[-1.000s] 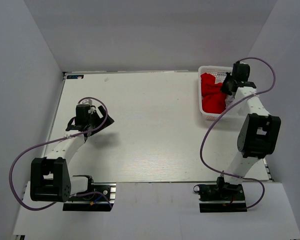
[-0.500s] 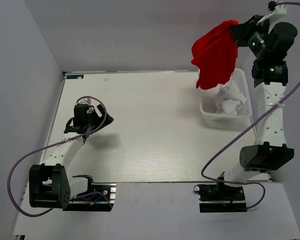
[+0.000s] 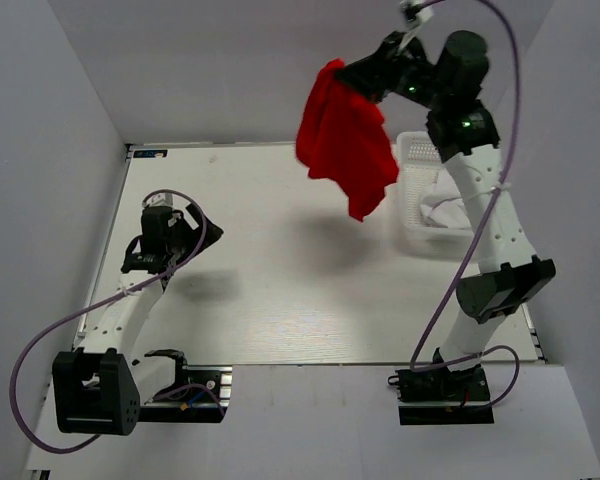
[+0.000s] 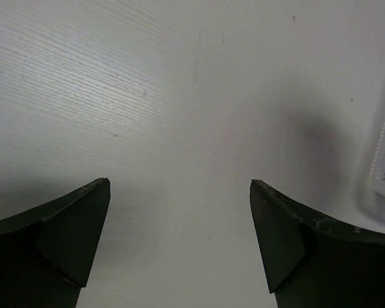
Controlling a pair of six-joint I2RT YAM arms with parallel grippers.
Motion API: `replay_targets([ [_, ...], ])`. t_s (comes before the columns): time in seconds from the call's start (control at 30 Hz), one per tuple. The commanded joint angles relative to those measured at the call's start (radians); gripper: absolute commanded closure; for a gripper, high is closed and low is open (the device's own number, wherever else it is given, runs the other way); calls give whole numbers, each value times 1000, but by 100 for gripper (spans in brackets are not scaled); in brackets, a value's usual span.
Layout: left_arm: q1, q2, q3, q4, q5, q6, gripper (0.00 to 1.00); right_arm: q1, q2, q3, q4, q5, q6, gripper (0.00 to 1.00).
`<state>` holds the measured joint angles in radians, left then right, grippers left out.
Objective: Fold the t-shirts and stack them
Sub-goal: Move the tshirt to the center of the board
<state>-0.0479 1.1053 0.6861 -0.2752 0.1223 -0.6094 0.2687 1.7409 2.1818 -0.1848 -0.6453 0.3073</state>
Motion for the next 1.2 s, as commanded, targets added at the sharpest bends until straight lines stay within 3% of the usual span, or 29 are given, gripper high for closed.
replay_targets([
  [0.0, -1, -65, 62, -18, -13, -50, 0, 102, 20, 35, 18, -59, -69, 100],
  [0.1, -1, -108, 73, -41, -45, -87, 0, 153, 32, -20, 18, -95, -85, 100],
  [0.17, -1, -123, 73, -82, -81, -127, 0, 153, -15, -194, 66, -64, -99, 100],
  [0.23, -1, -133, 73, -114, -122, -151, 0, 144, -107, -319, 143, 86, -123, 100],
  [0.27, -1, -133, 73, -146, -134, -168, 0, 138, -147, -499, 153, 152, -126, 100],
  [0.3, -1, -133, 73, -165, -150, -177, 0, 136, -162, -555, 162, 375, -132, 100],
  [0.37, -1, -133, 73, -177, -173, -190, 0, 132, -184, -723, 131, 488, -132, 75],
  [0.43, -1, -121, 73, -186, -173, -190, 0, 118, -170, -786, 76, 636, -100, 44],
  [0.47, -1, -110, 73, -186, -173, -190, 0, 112, -132, -797, 38, 674, -94, 14],
  [0.5, -1, -96, 73, -197, -182, -190, 0, 112, -120, -804, 15, 697, -89, 10],
  [0.57, -1, -82, 64, -206, -182, -190, 0, 115, -95, -821, -33, 699, -86, 10],
  [0.77, -1, -19, 43, -173, -190, -181, 0, 161, -165, -974, 30, 527, -105, 10],
  [0.97, -21, 103, 33, -26, 32, -99, 0, 219, -208, -1143, 60, 559, -36, 10],
  [1.07, -59, 169, 42, -12, -30, -99, 0, 239, -210, -1160, 54, 556, -39, 11],
  [1.17, -69, 260, 93, -24, -82, -99, 0, 352, -211, -1151, 27, 538, -140, 11],
])
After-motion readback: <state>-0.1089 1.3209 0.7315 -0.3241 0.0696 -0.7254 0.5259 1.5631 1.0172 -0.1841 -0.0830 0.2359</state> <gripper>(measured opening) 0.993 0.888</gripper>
